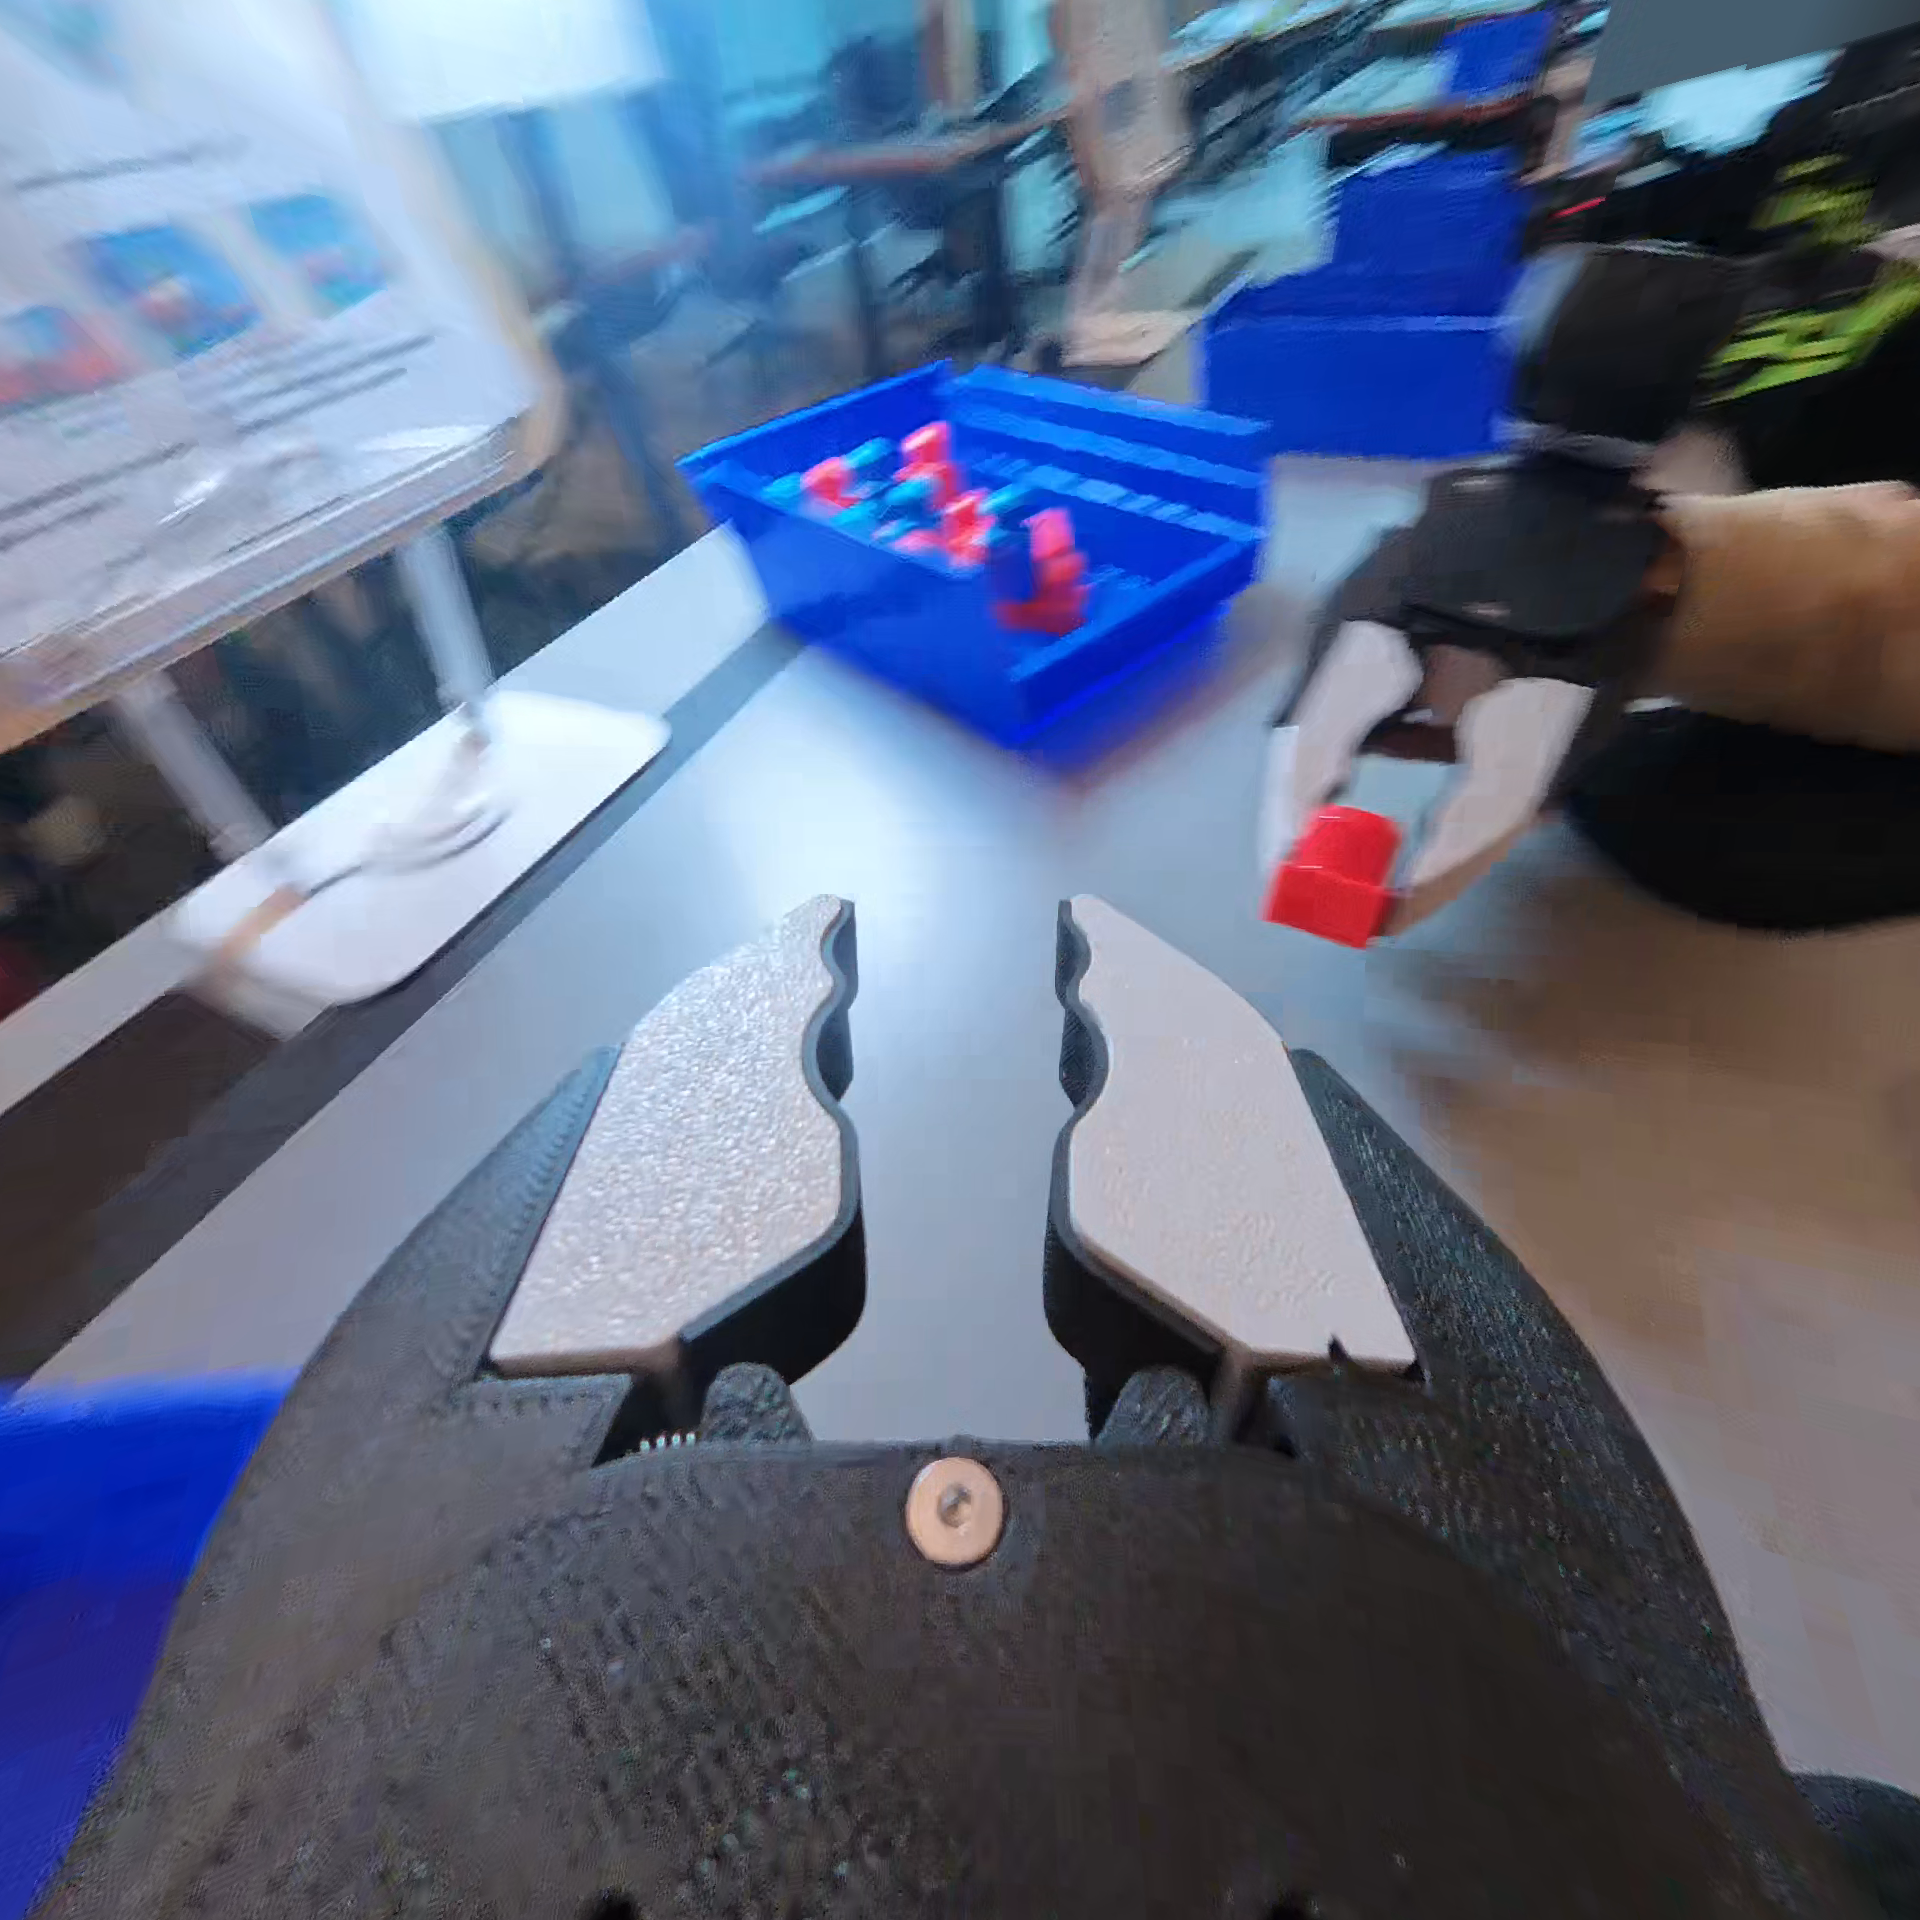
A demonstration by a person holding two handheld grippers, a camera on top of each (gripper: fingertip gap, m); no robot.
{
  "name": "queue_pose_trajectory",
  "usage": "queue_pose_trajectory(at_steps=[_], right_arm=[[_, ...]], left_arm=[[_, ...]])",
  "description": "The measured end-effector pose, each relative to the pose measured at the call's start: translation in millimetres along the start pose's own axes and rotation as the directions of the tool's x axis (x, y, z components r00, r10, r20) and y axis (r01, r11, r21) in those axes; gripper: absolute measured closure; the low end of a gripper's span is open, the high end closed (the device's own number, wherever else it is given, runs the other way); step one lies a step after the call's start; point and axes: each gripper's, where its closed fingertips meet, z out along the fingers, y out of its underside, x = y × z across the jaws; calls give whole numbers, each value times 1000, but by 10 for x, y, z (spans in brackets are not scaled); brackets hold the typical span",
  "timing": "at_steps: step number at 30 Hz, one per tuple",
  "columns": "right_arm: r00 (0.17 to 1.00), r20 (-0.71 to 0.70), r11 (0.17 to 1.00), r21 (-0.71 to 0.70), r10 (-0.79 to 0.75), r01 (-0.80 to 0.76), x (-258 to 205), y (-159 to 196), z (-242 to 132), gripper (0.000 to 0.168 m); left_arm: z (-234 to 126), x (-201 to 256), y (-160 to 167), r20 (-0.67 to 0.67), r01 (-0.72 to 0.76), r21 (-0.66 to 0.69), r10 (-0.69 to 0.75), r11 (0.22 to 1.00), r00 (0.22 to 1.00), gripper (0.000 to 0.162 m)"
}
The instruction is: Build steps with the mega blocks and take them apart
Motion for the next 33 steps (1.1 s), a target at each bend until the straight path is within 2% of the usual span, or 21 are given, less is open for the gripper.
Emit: queue_pose_trajectory(at_steps=[3,7,11,15,19,21,22,25,27,30,33], right_arm=[[998,-53,987,-157,-29,21,89,294,105,133],[986,-160,978,-207,-47,14,279,397,144,133],[972,-234,983,-184,-19,-25,415,411,87,130],[962,-273,991,-121,25,-60,484,341,6,130],[954,-299,993,-99,34,-67,517,315,-49,130],[953,-300,993,-95,42,-74,517,317,-56,131],[953,-301,993,-93,44,-76,515,315,-58,131],[949,-314,994,-85,35,-64,518,294,-80,132],[943,-331,996,-69,26,-52,531,262,-110,133],[935,-353,998,-26,36,-49,563,202,-165,133],[936,-344,998,17,69,-68,583,164,-188,132]], left_arm=[[-364,-713,264,244,117,-201,-66,973,968,125],[-730,-1372,944,452,363,-430,-151,826,879,121],[-770,-1452,1489,468,573,-526,-349,628,812,114],[-762,-1456,1727,476,662,-568,-461,489,749,108],[-837,-1386,1940,510,665,-655,-440,359,739,103],[-833,-1344,1950,513,673,-667,-459,320,726,106],[-838,-1340,1948,512,668,-676,-454,310,729,113],[-841,-1340,1947,489,628,-715,-421,308,764,117],[-853,-1391,1929,456,560,-751,-337,351,824,118],[-832,-1555,1706,448,494,-720,-218,487,867,118],[-825,-1767,1193,488,359,-624,-12,694,872,118]])
